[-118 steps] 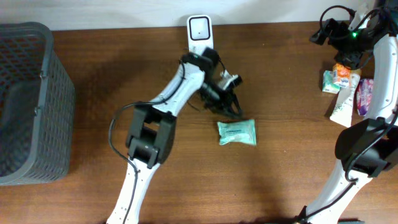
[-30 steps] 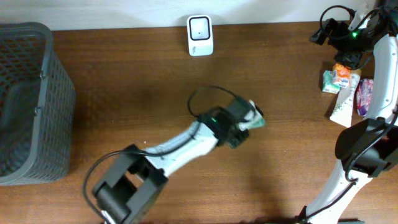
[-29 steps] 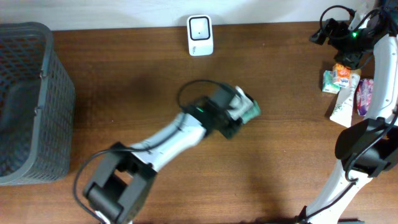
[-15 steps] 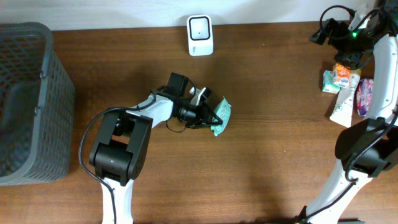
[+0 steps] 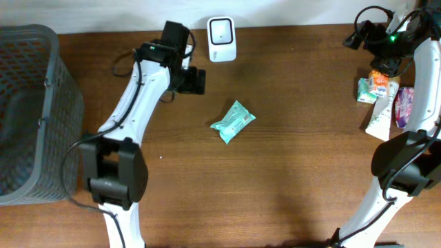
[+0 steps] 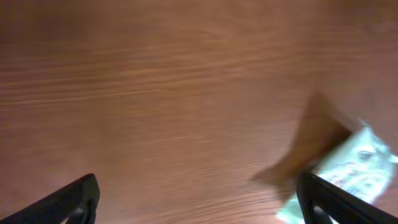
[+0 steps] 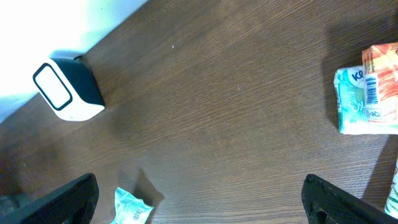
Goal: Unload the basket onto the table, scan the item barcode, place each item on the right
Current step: 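Release the green pack at centre and raise the left arm, then grasp the green pack with the right gripper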
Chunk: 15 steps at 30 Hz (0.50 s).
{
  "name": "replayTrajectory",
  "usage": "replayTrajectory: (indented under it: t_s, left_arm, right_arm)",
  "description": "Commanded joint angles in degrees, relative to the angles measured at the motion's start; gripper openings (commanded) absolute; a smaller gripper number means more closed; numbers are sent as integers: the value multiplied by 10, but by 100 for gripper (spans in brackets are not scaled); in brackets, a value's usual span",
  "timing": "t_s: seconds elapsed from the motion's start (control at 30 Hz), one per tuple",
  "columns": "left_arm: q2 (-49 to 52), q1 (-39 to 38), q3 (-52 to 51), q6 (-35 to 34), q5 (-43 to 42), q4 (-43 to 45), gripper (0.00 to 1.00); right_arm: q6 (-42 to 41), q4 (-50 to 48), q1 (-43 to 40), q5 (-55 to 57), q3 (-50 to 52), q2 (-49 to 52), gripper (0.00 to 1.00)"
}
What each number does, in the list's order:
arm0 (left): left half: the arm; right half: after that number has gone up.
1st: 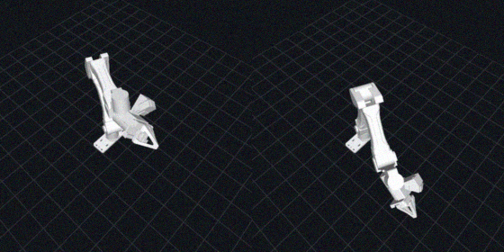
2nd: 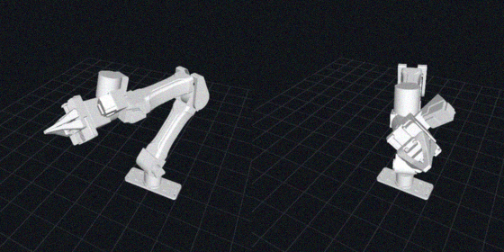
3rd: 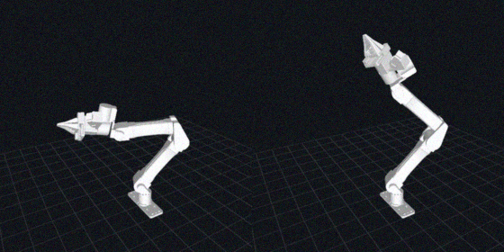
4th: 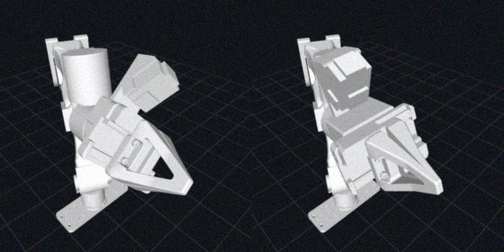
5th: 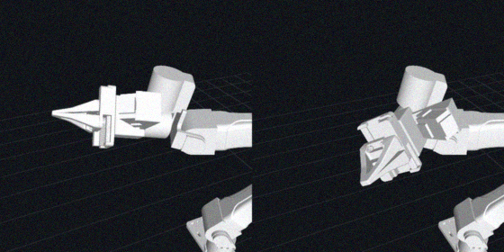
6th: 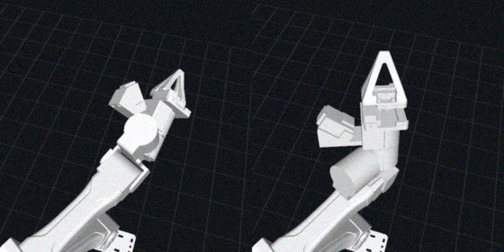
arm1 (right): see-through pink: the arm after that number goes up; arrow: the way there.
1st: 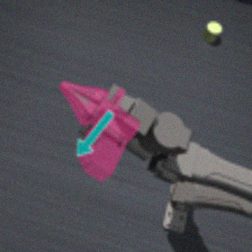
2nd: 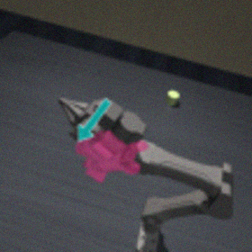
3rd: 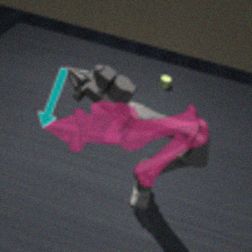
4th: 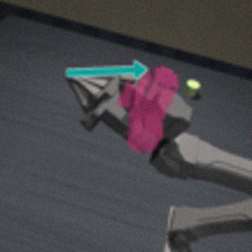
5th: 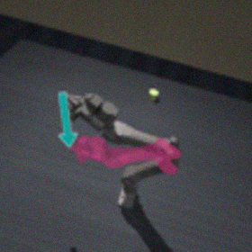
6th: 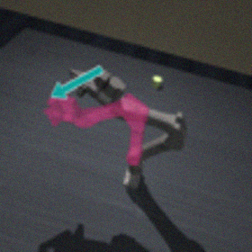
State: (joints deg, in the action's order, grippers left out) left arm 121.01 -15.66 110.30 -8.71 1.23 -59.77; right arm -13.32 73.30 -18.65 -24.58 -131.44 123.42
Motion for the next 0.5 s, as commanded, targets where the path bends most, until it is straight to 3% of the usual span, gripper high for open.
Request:
replayTrajectory:
  t_s: [0.0,0.17,0.27,0.33,0.4,0.47]
  left_arm:
    - [-74,12,15,11,194,-22,99]
    - [-75,51,-6,11,180,-30,99]
    - [-75,52,-11,11,180,-34,99]
    - [-75,52,-17,11,180,-38,99]
    - [-75,64,-35,-16,180,-29,99]
    - [-75,80,-52,-36,137,-30,99]
  right_arm:
    - [2,0,3,-3,-2,4,99]
    - [2,0,3,-3,-2,4,99]
    - [-97,8,3,-63,-2,4,99]
    - [-49,70,22,-125,-2,7,99]
    - [-4,140,148,1,26,8,99]
    - [-4,108,256,64,67,8,99]
